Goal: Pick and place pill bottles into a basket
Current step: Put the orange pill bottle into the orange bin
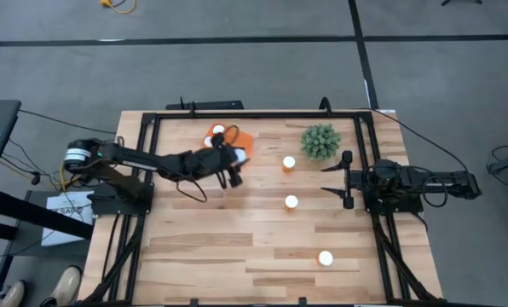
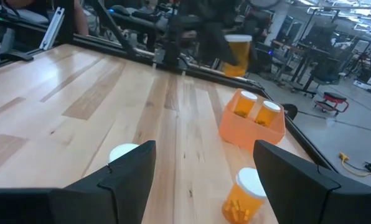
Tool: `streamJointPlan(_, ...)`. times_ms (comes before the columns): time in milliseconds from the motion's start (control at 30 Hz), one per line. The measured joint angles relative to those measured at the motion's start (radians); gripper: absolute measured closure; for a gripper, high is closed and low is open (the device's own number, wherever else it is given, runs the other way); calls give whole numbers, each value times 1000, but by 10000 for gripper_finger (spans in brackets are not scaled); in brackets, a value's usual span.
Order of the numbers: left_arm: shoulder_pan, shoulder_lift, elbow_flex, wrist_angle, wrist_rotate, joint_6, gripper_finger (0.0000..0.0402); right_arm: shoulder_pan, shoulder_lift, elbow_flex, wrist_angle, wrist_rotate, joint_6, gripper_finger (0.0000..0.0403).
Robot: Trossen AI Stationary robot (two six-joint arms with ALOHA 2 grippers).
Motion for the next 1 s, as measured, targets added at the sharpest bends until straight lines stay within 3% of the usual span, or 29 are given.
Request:
streamJointPlan(267, 132, -39, -143, 139, 33, -46, 230, 0, 0, 0, -1, 1, 0, 138)
streamJointPlan(533, 232, -32, -180, 178, 85, -98, 230, 0, 0, 0, -1, 1, 0, 138)
streamJointPlan(1000, 311, 139, -180, 221, 128, -147, 230, 0, 0, 0, -1, 1, 0, 138)
